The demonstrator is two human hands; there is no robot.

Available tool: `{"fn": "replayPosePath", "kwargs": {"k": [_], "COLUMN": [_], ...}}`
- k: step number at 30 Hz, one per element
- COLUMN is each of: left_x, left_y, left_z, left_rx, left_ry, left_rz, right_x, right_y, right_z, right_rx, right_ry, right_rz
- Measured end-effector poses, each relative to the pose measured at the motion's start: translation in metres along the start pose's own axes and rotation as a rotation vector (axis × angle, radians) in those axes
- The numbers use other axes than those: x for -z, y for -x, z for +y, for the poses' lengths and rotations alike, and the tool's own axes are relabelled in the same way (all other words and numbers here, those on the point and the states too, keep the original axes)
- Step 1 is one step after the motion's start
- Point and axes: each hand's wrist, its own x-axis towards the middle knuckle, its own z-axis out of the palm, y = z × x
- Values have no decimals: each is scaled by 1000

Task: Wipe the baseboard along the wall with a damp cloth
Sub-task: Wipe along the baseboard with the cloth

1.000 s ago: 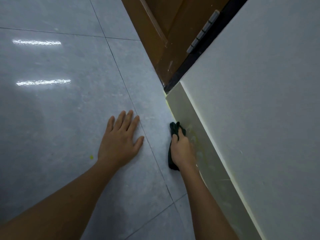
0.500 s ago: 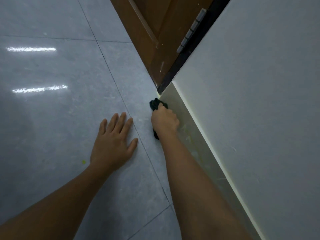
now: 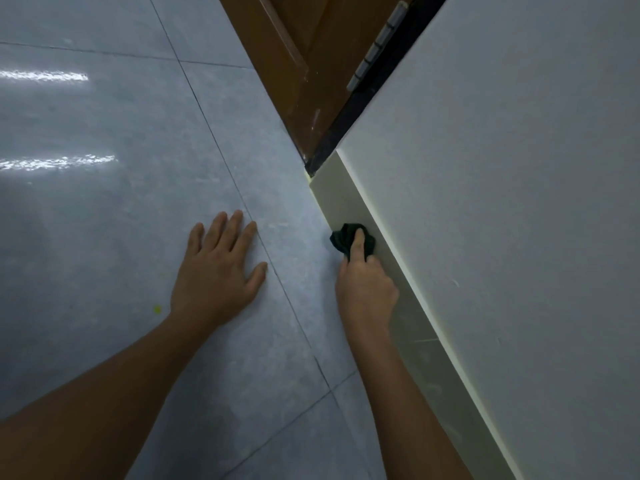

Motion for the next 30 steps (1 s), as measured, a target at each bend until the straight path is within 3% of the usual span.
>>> {"fn": "replayPosePath", "kwargs": {"k": [7,13,21,27,30], "left_x": [-1,3,4,1,-4], "left_y": [13,-1,3,1,4], "left_z": [-5,-2,1,-3,0], "left_rx": [14,8,-4,-8,-11], "left_ry": [-17,1,1,-15,-6], "left_rz": [-10,1,-10,13,-6], "right_x": [-23,15,-9,16,-1], "right_y": [36,-15,47,21,26], "right_z": [18,-4,40,27,26], "right_rx": [6,13,-15,-12,-6], "right_ry": [53,-27,49,-1,33], "right_rz": [-198,15,-255,-38,-113]}}
